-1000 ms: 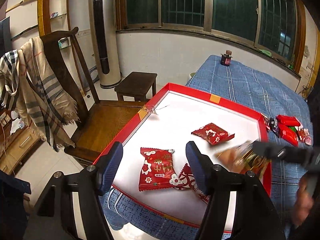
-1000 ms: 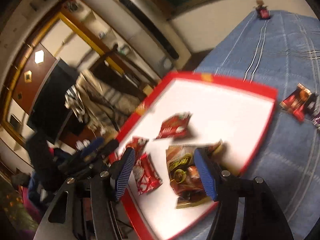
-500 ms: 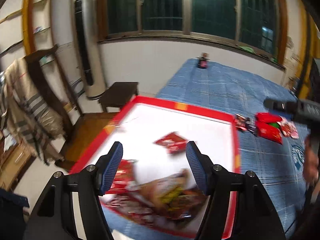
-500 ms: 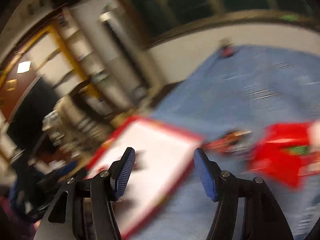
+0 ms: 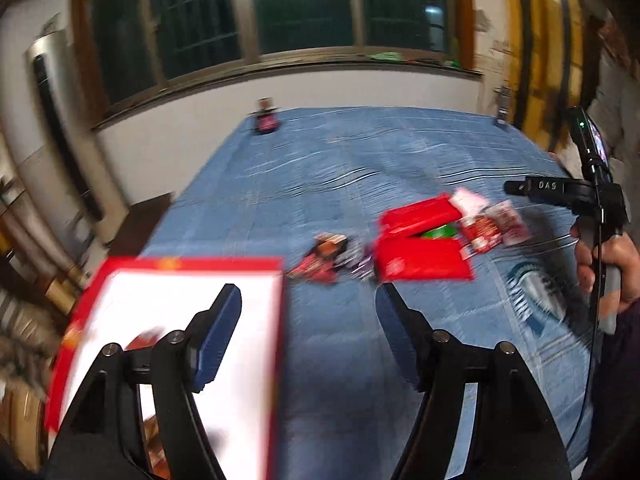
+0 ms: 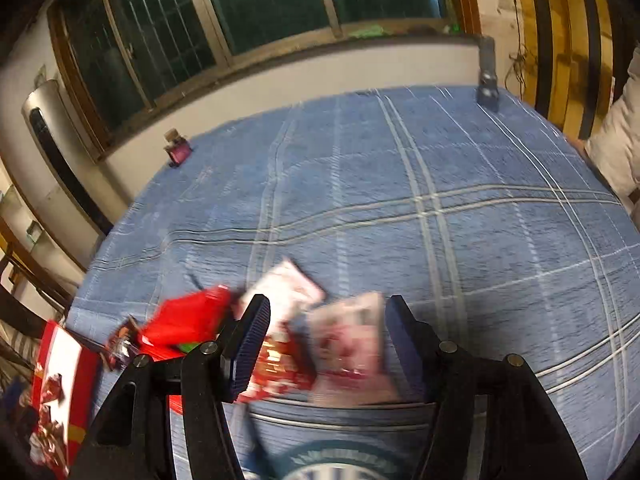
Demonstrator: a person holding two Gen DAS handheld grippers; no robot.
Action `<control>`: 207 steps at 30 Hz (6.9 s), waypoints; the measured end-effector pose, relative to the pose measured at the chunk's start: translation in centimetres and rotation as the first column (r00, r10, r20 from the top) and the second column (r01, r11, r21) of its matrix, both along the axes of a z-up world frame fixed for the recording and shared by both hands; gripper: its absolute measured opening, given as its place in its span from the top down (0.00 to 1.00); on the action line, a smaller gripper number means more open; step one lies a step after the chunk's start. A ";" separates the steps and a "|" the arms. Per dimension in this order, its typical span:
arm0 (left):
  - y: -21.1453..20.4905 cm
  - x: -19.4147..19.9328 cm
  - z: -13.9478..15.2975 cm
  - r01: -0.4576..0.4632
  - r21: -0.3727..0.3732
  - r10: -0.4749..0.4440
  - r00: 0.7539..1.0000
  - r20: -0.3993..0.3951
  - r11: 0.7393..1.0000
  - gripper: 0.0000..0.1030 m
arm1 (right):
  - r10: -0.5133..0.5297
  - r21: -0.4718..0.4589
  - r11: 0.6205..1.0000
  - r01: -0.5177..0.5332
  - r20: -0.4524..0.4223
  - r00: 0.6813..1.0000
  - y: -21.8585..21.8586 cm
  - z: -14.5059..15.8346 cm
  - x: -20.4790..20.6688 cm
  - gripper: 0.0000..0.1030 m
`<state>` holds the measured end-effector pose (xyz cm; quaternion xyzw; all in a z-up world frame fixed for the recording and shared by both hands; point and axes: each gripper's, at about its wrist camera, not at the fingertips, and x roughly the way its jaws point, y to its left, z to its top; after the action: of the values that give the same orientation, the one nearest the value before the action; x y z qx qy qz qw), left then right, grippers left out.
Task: Organize snacks
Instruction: 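Move both tools back to the remaining snack pile, then grasp the long red bar pack with the left tool while the right grasps the pink Lotso packet, then lift the red bar pack and pink Lotso packet off the bedspread, then carry both packs over the white tray and open both tools to drop them, then move both tools back to the bedspread toward the red packets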
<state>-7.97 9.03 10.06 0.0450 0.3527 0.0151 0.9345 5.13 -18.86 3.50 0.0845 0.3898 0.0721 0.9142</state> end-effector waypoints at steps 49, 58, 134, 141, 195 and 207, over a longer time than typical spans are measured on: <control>-11.6 17.1 -7.2 0.619 0.248 -0.533 0.776 -0.337 0.745 0.62 | 0.041 -0.044 0.998 -0.051 -0.196 0.980 0.8 -4.4 2.3 0.66; -8.9 16.7 -5.6 0.564 0.019 -0.535 0.793 -0.292 0.826 0.76 | 0.008 0.045 0.999 0.001 -0.219 0.976 -0.9 -4.3 2.5 0.66; 13.5 -11.4 0.7 -0.250 -0.131 0.260 0.963 0.068 0.960 0.88 | 0.340 0.194 0.909 -0.369 0.165 0.926 8.9 1.8 -5.3 0.70; 15.9 -12.5 -1.2 -0.273 -0.168 0.284 0.958 0.042 0.947 0.88 | 0.569 0.118 0.802 -0.585 0.149 0.809 20.1 2.8 -10.0 0.70; 9.2 -7.9 1.0 -0.334 0.204 0.298 0.936 0.187 0.920 0.19 | 0.404 -0.003 0.911 -0.413 0.214 0.889 15.7 3.7 -9.5 0.43; 1.8 -4.2 1.1 -0.181 0.255 0.152 0.980 0.131 0.950 0.19 | 0.246 0.164 0.950 -0.267 0.138 0.959 4.3 1.3 -3.6 0.43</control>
<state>-12.17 10.81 11.13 0.1387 0.2982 0.1436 0.9334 1.56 -14.54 4.80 0.1116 0.3353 0.2302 0.9067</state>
